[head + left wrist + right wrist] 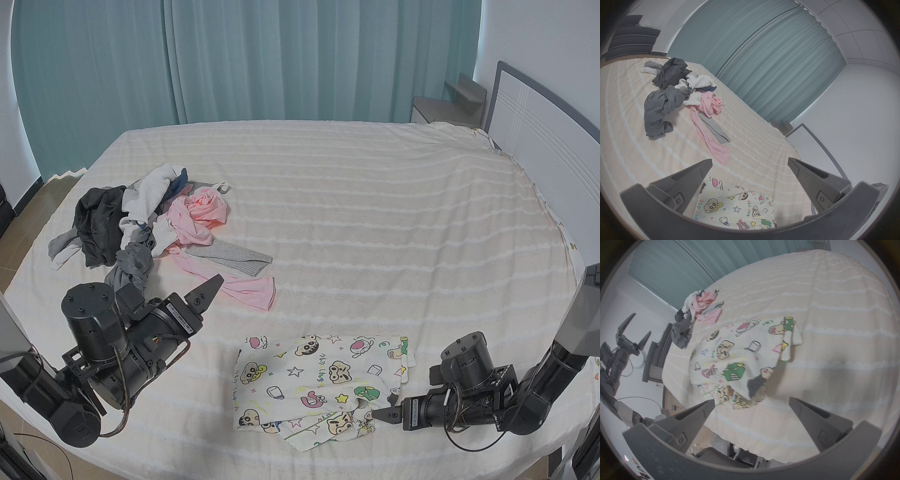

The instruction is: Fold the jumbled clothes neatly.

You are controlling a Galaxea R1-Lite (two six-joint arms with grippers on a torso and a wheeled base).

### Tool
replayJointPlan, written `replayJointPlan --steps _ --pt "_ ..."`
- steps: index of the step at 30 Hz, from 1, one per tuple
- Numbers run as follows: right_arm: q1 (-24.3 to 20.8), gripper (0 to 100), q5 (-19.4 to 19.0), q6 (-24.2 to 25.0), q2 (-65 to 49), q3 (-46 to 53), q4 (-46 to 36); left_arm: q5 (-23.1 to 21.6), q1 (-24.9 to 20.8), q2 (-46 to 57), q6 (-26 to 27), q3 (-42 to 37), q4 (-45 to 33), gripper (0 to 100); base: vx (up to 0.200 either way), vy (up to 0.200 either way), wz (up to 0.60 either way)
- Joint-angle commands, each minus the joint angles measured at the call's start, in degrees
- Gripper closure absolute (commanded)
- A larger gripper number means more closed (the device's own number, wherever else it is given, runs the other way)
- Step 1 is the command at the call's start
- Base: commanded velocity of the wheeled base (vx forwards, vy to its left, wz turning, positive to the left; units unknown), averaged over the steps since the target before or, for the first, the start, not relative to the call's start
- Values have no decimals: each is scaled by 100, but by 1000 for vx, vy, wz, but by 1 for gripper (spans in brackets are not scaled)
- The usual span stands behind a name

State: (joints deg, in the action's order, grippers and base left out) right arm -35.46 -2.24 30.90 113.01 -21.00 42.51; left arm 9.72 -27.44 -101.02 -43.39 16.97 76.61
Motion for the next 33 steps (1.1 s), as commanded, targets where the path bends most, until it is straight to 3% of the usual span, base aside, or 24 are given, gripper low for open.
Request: replayJointPlan --steps 1,5,22,23,33 --pt "-180 0 -66 276 72 -79 170 4 2 -14 -3 -1 -5 0 0 0 0" --pt "-277 0 -92 663 248 -343 196 4 2 -14 -3 -1 3 0 0 0 0" --pt "-277 0 -83 724 732 -800 205 -5 11 -14 -12 -1 3 0 0 0 0" --pt "-277 100 -83 724 749 -800 205 -5 11 -14 -12 -1 3 0 0 0 0" --pt "-251 100 -39 689 679 -668 196 -14 63 -23 -12 8 3 0 0 0 0"
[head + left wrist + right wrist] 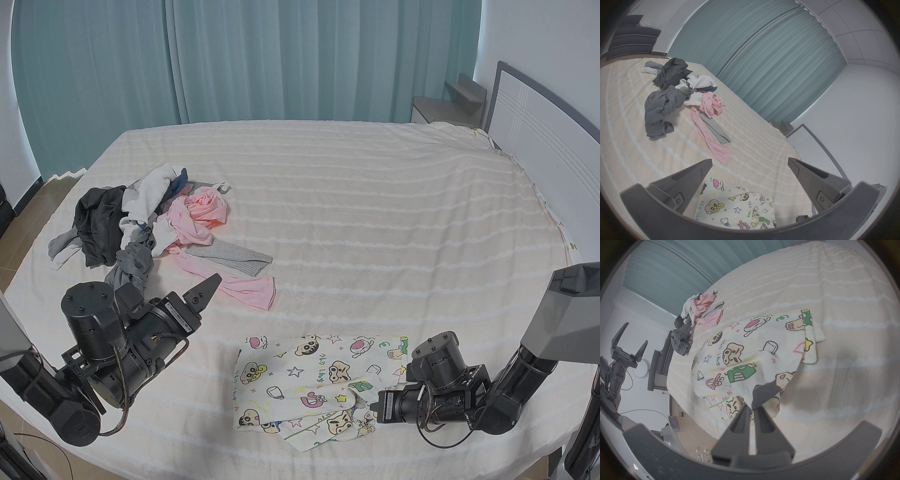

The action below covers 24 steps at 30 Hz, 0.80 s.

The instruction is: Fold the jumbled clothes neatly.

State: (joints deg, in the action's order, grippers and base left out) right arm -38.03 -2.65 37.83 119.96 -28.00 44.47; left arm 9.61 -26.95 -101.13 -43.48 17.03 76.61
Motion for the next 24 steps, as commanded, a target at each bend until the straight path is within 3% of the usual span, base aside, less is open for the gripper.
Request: replayJointPlan --steps 1,16,20,24 --pt "51 100 10 -12 -104 102 -17 -3 23 -3 -2 2 3 0 0 0 0" --pt "191 100 54 -74 -491 638 -53 -3 23 -3 -2 2 3 0 0 0 0" --pt "587 100 45 -443 -429 823 -158 -3 15 -3 -2 2 3 0 0 0 0" --pt "701 100 45 -522 -429 831 -378 -3 15 -12 -2 2 3 0 0 0 0"
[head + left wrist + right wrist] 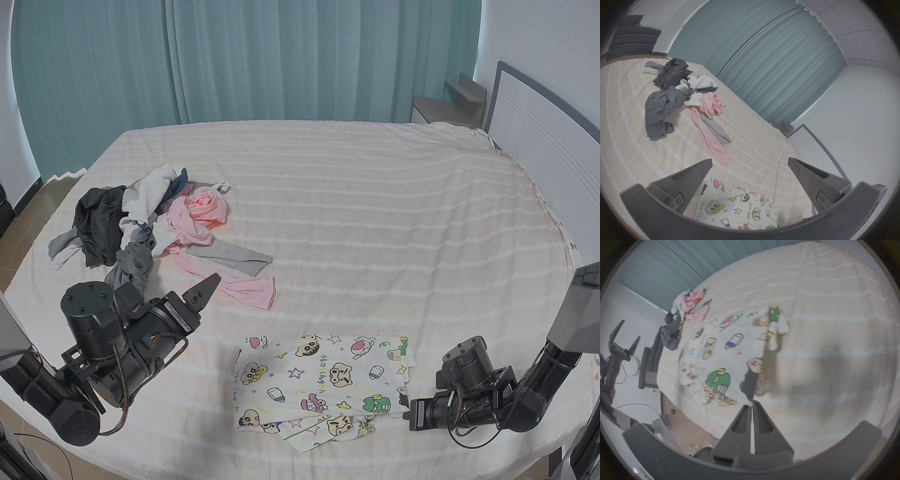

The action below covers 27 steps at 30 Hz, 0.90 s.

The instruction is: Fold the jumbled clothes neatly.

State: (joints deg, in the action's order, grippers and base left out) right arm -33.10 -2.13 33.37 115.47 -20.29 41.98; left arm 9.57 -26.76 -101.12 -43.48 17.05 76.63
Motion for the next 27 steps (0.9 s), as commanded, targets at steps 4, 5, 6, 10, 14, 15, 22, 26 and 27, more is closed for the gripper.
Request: replayJointPlan --steps 4,5,6,10,14,15,22,26,27 --pt "251 100 -6 -173 46 51 -393 1 -5 -13 -2 0 1 0 0 0 0" --pt "269 100 -6 -234 72 60 -446 1 -5 -4 -2 0 1 0 0 0 0" --pt "278 100 -6 -287 116 51 -472 1 4 -13 -2 0 1 0 0 0 0" --pt "278 100 -6 -322 186 33 -454 1 4 -4 -2 0 1 0 0 0 0" --pt "278 100 -6 -322 -24 60 -463 1 4 -4 -2 0 1 0 0 0 0" --pt "278 100 -6 -339 -112 77 -481 1 4 -13 -11 0 1 0 0 0 0" --pt "532 100 161 -550 -1070 394 -481 -52 -5 -312 -29 -9 -8 0 0 0 0" --pt "805 0 187 -937 -1940 780 -437 -166 -14 -742 -46 -18 -8 0 0 0 0" --pt "849 0 257 -946 -2151 860 -419 -245 -14 -839 -46 -27 -8 0 0 0 0"
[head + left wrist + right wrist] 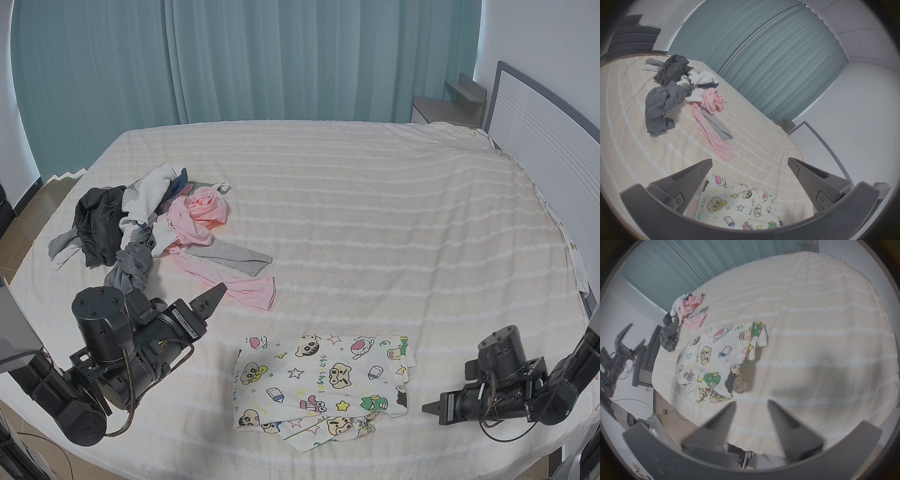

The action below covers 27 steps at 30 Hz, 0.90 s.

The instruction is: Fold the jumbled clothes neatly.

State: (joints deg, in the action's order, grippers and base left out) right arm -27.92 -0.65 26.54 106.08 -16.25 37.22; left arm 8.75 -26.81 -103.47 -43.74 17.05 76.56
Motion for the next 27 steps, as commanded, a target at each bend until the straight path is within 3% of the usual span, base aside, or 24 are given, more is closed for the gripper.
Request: replayJointPlan --steps 1,6,8,10,13,16,21,23,27 --pt "401 0 214 -272 -1512 544 58 -295 0 -718 -38 -62 -9 0 0 0 0" --pt "735 0 346 -334 -2909 755 31 -902 79 -1193 -56 -220 -9 0 0 0 0" --pt "1069 0 276 -483 -3893 904 -4 -1200 193 -1360 -56 -334 -27 0 0 0 0" --pt "1324 0 117 -606 -4430 939 -118 -1385 237 -1439 -47 -343 -97 0 0 0 0" --pt "1561 0 -445 -729 -5150 966 -619 -1605 229 -1658 6 -246 -396 0 0 0 0" --pt "1596 0 -726 -826 -5396 896 -1076 -1798 211 -1922 6 -36 -633 0 0 0 0" --pt "1737 0 -779 -843 -5502 808 -1270 -1877 220 -2432 67 114 -651 0 0 0 0" --pt "1913 0 -849 -843 -5528 729 -1270 -2009 255 -2722 472 149 -633 0 0 0 0" --pt "2071 0 -1122 -835 -5546 729 -1287 -2009 281 -2915 647 413 -624 0 0 0 0"
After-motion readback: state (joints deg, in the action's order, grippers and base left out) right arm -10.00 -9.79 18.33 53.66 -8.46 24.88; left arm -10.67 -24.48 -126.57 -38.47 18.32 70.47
